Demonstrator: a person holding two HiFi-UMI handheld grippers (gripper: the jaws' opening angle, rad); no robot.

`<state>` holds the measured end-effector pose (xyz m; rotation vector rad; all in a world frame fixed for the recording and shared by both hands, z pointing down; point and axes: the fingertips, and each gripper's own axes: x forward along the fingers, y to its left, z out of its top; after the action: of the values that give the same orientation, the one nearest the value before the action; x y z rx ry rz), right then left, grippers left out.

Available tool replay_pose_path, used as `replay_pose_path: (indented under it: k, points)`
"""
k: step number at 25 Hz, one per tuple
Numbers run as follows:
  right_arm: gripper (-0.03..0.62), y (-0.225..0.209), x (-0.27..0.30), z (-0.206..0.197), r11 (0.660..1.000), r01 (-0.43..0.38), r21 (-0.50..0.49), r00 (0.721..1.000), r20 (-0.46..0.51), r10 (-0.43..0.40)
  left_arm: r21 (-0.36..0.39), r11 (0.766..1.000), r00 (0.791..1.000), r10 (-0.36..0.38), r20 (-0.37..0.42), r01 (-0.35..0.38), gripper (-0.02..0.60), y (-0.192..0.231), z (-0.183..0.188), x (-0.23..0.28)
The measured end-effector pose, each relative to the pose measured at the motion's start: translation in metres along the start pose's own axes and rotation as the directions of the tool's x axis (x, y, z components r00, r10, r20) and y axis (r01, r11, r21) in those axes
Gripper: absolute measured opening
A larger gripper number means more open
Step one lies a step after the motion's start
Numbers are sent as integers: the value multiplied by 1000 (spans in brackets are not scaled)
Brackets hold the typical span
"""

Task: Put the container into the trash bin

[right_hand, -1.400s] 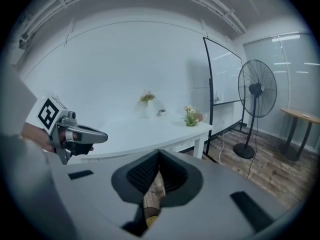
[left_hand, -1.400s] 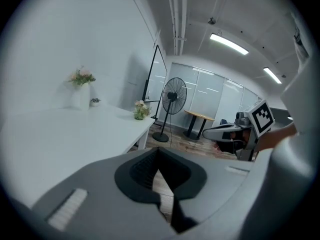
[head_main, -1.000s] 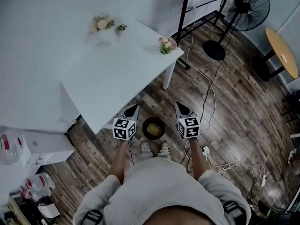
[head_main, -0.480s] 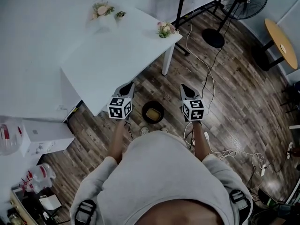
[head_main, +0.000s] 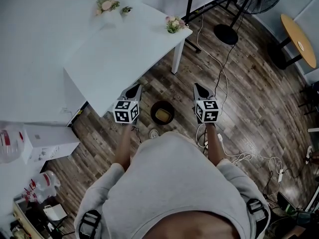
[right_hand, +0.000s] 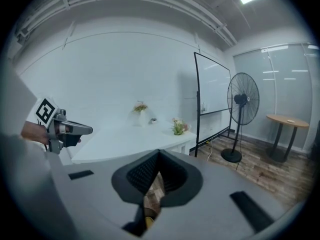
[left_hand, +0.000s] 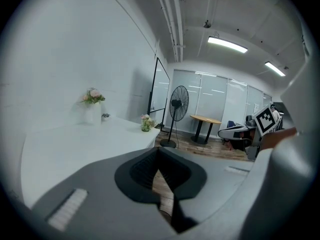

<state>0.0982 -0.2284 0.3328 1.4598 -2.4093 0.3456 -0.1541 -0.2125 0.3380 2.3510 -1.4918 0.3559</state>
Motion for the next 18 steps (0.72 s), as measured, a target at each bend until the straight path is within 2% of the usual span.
replay_pose_path:
  k: [18]
  points:
    - [14, 18, 1, -9, 1000, -23, -11, 999, -27, 23, -11, 1000, 1000, -23, -14, 23, 11, -5, -10, 0]
